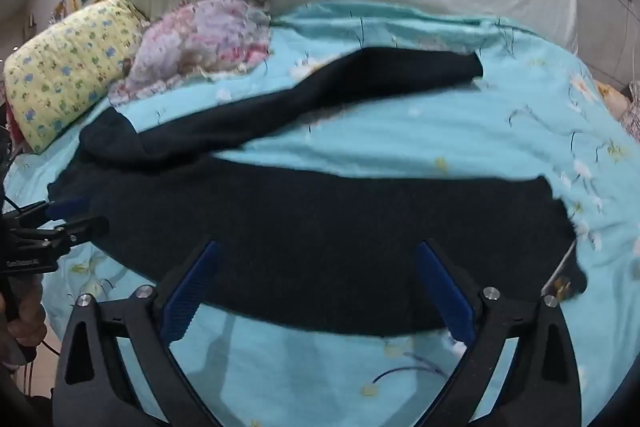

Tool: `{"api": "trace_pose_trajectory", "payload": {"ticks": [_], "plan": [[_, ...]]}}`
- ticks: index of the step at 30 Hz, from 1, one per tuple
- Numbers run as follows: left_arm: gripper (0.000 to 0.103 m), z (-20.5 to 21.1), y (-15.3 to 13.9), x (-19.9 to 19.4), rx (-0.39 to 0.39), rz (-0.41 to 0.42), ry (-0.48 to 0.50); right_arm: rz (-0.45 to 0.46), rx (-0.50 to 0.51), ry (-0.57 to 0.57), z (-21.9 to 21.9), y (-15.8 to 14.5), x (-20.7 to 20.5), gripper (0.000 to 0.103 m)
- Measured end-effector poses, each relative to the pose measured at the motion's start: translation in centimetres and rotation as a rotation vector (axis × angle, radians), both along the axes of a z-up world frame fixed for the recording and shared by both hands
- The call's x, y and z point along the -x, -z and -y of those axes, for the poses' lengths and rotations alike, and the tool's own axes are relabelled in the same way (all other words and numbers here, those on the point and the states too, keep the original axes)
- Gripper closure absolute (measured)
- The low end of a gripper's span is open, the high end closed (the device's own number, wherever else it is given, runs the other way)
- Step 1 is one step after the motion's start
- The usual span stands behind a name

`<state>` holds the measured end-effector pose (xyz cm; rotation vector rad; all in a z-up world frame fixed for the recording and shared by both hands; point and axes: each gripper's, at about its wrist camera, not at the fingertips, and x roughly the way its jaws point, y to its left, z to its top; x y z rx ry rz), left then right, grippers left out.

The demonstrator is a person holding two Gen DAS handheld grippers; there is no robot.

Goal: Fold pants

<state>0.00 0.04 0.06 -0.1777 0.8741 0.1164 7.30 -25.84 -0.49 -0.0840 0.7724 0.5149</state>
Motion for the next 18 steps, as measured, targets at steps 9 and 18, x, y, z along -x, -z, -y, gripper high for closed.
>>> {"api": "trace_pose_trajectory", "payload": {"ticks": [9,18], "plan": [[0.017,0.3,-0.3,1.6,-0.008,0.050,0.005,-0.025,-0.064,-0.007,-1.4,0.9,1.9,0.003],[0.017,0.5,-0.5,2.1,-0.021,0.091,-0.009,0.014,-0.123,-0.034,-2.2,0.4,2.4,0.003]]}}
